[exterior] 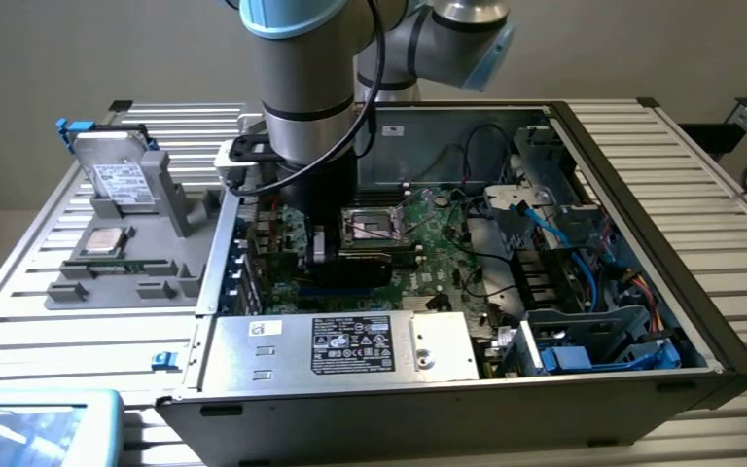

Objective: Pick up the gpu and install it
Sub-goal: 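Insert the gpu into the slot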

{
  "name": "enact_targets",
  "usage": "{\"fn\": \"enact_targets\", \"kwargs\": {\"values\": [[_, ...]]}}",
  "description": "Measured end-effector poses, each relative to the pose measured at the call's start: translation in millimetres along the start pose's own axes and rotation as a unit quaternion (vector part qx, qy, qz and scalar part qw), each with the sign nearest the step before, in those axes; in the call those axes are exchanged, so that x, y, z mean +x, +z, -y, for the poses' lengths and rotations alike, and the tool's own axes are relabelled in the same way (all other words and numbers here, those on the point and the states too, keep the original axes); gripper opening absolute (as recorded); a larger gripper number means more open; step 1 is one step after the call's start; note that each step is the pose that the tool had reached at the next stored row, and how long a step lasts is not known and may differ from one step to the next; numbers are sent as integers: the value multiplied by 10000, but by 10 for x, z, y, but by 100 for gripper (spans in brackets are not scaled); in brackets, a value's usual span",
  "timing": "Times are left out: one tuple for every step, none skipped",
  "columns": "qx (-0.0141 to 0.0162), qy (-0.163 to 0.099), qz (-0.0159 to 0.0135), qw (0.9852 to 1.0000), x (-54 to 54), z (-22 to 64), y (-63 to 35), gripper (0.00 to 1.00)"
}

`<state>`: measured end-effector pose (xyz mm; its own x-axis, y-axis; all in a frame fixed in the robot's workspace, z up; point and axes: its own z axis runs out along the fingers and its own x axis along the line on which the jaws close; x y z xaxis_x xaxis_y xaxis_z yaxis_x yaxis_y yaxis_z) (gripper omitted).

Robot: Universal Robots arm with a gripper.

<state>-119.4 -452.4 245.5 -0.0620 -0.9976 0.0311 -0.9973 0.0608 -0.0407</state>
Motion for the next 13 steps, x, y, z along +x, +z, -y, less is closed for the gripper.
{"fn": "enact_targets", "kwargs": {"values": [[0, 1, 0, 10000, 0, 0, 0, 29], [0, 1, 0, 10000, 0, -1, 0, 29], [0, 1, 0, 10000, -2, -1, 0, 29], [0, 1, -3, 10000, -4, -1, 0, 29], [0, 1, -5, 10000, -6, -1, 0, 29], [1, 1, -8, 10000, -9, -1, 0, 29], [1, 0, -10, 10000, -10, -1, 0, 29], [1, 0, -11, 10000, -10, -1, 0, 29], [1, 0, -11, 10000, -11, -1, 0, 29], [1, 0, -13, 10000, -12, -1, -1, 29], [1, 0, -15, 10000, -16, -2, -1, 29], [1, 1, -16, 10000, -20, -2, -1, 29], [1, 0, -17, 10000, -22, -2, 0, 29]]}}
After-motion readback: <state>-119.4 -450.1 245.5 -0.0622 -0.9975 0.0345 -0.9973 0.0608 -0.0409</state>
